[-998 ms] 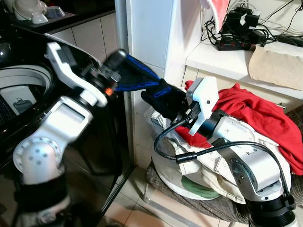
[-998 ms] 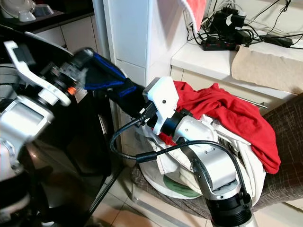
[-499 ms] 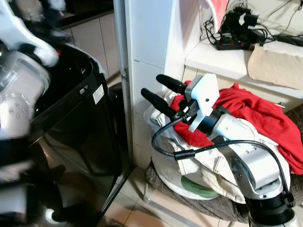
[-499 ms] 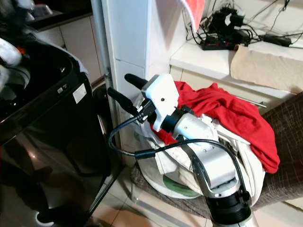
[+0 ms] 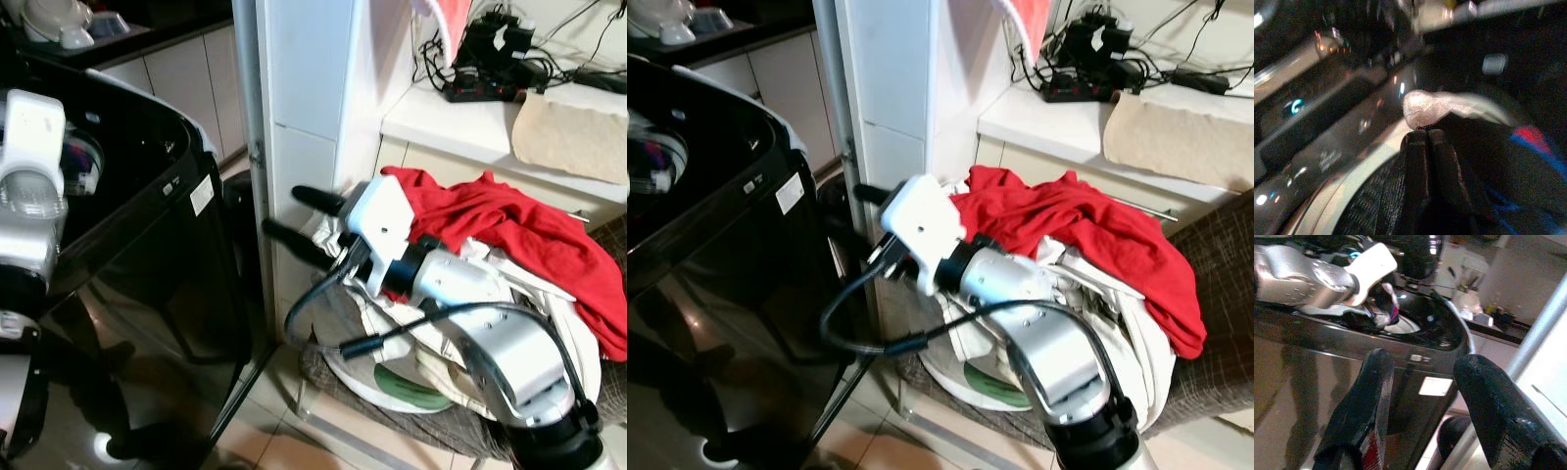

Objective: Clothes washing

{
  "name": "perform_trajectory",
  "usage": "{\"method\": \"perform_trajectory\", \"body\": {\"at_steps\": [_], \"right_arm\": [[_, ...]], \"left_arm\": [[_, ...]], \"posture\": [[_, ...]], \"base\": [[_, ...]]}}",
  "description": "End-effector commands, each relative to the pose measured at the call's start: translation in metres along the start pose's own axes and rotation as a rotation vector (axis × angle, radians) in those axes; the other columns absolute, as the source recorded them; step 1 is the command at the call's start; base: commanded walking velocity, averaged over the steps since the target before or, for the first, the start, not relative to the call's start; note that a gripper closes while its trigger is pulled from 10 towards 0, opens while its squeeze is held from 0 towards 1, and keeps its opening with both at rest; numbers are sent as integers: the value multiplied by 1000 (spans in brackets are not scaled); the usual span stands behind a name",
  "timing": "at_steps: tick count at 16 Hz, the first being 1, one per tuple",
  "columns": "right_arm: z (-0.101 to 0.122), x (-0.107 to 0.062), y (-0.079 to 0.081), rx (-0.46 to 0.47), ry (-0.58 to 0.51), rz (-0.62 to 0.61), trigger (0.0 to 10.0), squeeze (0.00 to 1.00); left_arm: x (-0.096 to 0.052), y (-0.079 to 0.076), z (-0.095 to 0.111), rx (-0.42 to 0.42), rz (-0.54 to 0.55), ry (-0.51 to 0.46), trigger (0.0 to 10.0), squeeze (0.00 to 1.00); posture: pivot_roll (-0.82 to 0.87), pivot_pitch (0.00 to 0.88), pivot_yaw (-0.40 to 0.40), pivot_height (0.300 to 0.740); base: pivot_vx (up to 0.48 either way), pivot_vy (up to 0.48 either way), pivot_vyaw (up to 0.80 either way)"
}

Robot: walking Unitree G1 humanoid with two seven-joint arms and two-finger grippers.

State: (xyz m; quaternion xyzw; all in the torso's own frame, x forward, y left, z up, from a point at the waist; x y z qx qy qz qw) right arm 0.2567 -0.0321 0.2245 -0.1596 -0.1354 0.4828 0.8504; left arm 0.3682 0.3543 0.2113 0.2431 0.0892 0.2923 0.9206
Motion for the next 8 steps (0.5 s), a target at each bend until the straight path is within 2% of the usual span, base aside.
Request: {"method": "perform_trajectory", "body": {"at_steps": [1, 2, 3, 5, 8], "right_arm": [[1, -1, 4, -8, 12, 20, 10000, 0], [1, -1, 6, -9, 15, 27, 10000, 0], [1, -2, 8, -6, 22, 40, 10000, 0], [2, -2, 8, -6, 28, 48, 10000, 0], [2, -2, 6, -6, 32, 43, 10000, 0]], "left_arm": [[0, -3, -8, 29, -28, 45, 10000, 0], [0, -4, -14, 23, -51, 74, 10000, 0], [0, -3, -21, 23, -66, 107, 10000, 1000], [3, 9, -19, -11, -17, 107, 10000, 1000], [3, 15, -14, -10, -14, 85, 10000, 1000]], "posture": [[-12, 0, 16, 740], [-12, 0, 16, 740], [-12, 0, 14, 740], [-8, 0, 7, 740], [-4, 0, 1, 740]], "base": [[0, 0, 0], [0, 0, 0], [0, 0, 0], [0, 0, 0], [0, 0, 0]]}}
Point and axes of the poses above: a point about 5 cm out from each wrist's last joint towards the gripper, its own x axis pointing out of the wrist towards the gripper, its own z axis along the axis of the wrist's last joint, y = z × x, the point moved 2 cm from there along x, pointing out of the wrist towards the gripper, and after that the axes turned 5 degrees about -x, right-handed, at the moved point
